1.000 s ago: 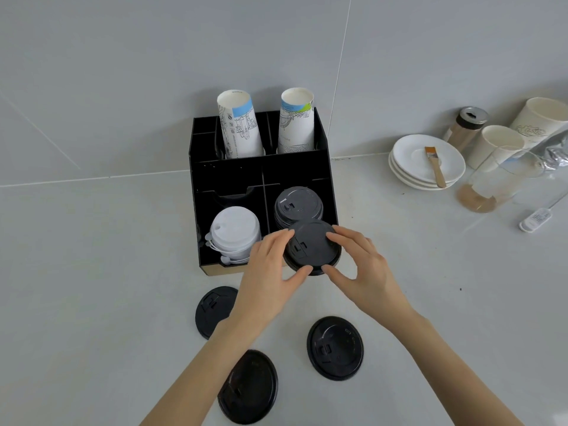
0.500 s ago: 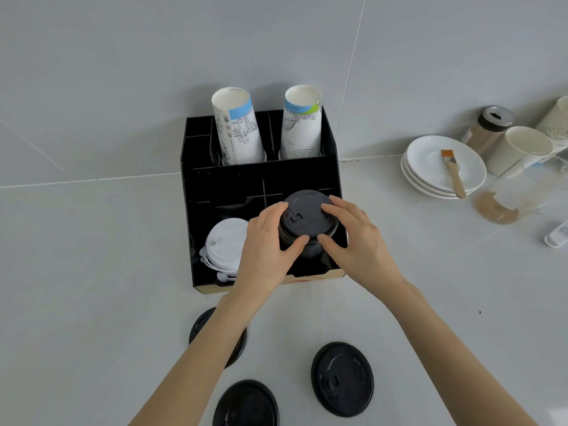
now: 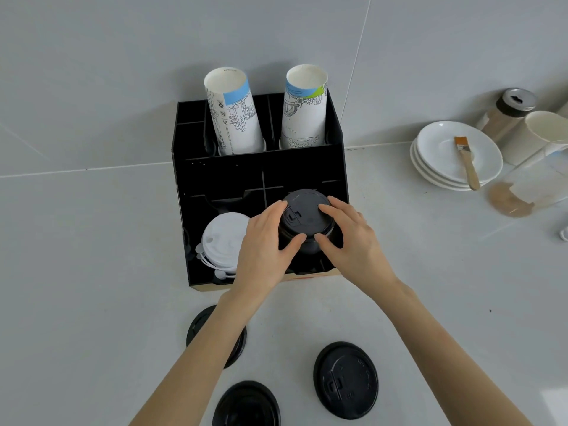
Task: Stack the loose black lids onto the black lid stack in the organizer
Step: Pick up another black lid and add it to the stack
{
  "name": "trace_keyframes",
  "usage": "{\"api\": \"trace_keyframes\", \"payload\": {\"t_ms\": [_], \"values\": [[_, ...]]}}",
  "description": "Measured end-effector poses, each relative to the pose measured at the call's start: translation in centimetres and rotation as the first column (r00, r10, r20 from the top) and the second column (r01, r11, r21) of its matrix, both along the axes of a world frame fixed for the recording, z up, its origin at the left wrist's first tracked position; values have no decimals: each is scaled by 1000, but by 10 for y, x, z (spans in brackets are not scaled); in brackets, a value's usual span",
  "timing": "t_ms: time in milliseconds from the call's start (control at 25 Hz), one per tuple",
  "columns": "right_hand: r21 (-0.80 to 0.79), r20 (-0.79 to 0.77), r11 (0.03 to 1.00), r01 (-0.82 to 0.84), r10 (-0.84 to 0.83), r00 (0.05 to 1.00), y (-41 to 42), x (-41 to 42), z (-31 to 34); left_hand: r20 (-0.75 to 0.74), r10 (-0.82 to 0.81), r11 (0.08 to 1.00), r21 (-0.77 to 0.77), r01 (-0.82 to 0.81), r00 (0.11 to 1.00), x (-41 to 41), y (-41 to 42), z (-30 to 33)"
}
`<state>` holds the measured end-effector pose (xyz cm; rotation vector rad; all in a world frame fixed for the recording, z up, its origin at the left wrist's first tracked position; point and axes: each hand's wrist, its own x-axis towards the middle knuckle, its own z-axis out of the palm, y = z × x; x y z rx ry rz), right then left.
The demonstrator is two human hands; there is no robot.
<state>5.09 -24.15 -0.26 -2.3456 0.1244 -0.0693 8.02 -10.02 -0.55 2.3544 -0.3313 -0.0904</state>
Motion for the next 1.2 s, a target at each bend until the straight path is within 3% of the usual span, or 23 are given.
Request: {"api": "trace_keyframes", "payload": {"t_ms": [600, 760, 960, 1200], "values": [[-3, 78, 1000, 5, -5, 997, -9, -78, 15, 45, -50, 989, -133, 56, 998, -57, 23, 20], [-15, 15, 1000, -15, 16, 1000, -12, -115, 4, -23, -166, 981, -109, 162, 986, -87, 25, 10], [-9, -175, 995, -95, 92, 980, -21, -157, -14, -156, -313, 947, 24, 320, 937, -125, 27, -14], [-38, -322, 988, -148, 128, 938, -21, -193, -39, -313, -391, 877, 160, 454, 866, -153, 27, -35]]}}
